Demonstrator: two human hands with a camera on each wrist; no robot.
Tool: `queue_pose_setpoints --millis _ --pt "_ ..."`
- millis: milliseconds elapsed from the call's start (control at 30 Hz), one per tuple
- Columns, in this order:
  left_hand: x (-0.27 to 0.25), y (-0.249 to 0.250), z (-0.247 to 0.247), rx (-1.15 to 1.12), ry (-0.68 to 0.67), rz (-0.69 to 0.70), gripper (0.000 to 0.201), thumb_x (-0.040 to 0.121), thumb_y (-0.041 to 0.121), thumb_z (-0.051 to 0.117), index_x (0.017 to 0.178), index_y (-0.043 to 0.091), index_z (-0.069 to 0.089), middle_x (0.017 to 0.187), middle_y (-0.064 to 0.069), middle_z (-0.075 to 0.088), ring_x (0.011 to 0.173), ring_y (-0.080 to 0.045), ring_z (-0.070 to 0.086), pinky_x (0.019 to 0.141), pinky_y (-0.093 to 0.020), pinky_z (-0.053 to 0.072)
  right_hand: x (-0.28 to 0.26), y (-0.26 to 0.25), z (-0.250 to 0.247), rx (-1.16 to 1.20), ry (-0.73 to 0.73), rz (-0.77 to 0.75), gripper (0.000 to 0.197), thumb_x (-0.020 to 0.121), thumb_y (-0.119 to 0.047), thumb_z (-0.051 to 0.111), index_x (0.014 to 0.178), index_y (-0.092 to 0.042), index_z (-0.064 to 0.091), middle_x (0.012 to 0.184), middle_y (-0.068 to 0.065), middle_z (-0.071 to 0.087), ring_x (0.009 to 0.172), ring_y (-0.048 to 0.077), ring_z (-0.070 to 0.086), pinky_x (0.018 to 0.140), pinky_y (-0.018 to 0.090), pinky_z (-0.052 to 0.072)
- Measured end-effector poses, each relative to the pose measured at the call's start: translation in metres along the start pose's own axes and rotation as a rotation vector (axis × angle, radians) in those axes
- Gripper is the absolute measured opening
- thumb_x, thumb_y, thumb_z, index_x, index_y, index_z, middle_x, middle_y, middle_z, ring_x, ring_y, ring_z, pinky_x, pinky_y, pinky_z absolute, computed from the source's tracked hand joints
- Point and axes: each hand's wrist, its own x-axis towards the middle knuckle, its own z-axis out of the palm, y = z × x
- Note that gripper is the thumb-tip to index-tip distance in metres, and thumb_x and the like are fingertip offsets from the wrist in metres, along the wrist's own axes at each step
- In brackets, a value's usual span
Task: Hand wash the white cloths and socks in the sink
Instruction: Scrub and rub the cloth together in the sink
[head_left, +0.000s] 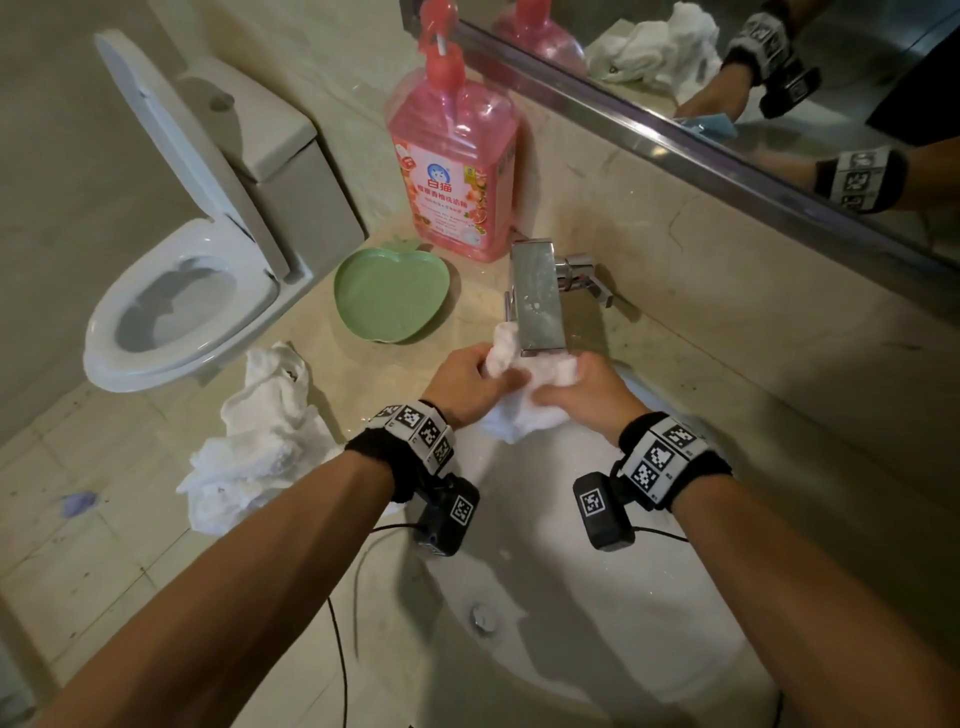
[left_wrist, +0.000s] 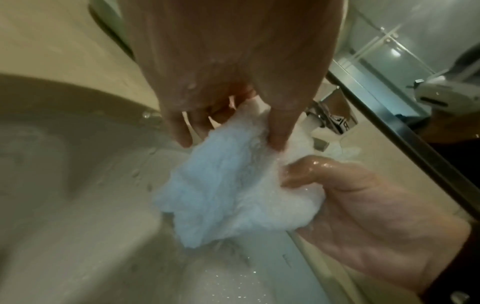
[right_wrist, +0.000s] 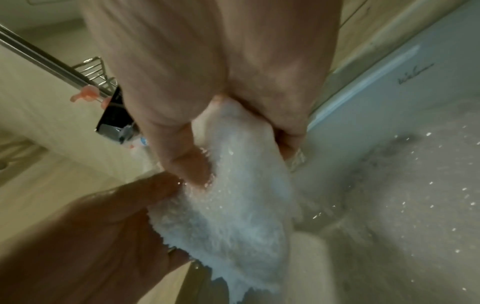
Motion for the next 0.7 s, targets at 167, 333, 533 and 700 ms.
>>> queue_pose_setpoints --millis 167,333,533,700 --pt "0.008 0.008 0.003 0.239 -0.044 0.032 0.041 0.098 0.043 0.054 0.114 0.006 0.052 0.106 -0.012 0.064 0.093 -0.030 0.062 0.083 -0.042 0.051 -0.006 0.000 -0.015 -0.257 -0.163 -0.063 0.042 0.088 -0.011 0.062 0.129 -0.018 0.056 0.112 0.000 0.069 0.104 0.016 0.066 0.089 0.033 0.051" --pt "0.013 0.004 -0.012 0.202 -0.174 0.049 0.044 0.099 0.032 0.054 0.133 0.008 0.038 0.123 -0.012 0.058 0.106 -0.026 0.060 0.091 -0.043 0.050 -0.010 0.011 -0.020 -0.430 -0.116 -0.098 0.049 0.093 -0.008 0.050 0.140 -0.013 0.038 0.118 0.009 0.062 0.106 0.027 0.062 0.092 0.045 0.052" --pt "0.000 0.005 -0.031 0.003 -0.444 0.088 0.047 0.083 0.000 0.072 0.123 0.016 0.054 0.118 0.000 0.067 0.111 -0.016 0.064 0.095 -0.040 0.052 0.001 0.009 -0.011 -0.282 0.026 -0.176 0.039 0.091 0.008 0.048 0.114 -0.014 0.069 0.113 0.006 0.071 0.110 0.023 0.064 0.098 0.038 0.052" --pt "0.000 0.016 -0.032 -0.342 -0.537 -0.247 0.038 0.073 0.035 0.068 0.102 0.010 0.063 0.104 -0.011 0.064 0.093 -0.025 0.060 0.089 -0.034 0.047 0.002 0.003 -0.016 -0.176 0.111 -0.219 0.040 0.086 0.010 0.063 0.077 -0.028 0.070 0.076 -0.017 0.070 0.075 -0.006 0.062 0.067 0.010 0.047"
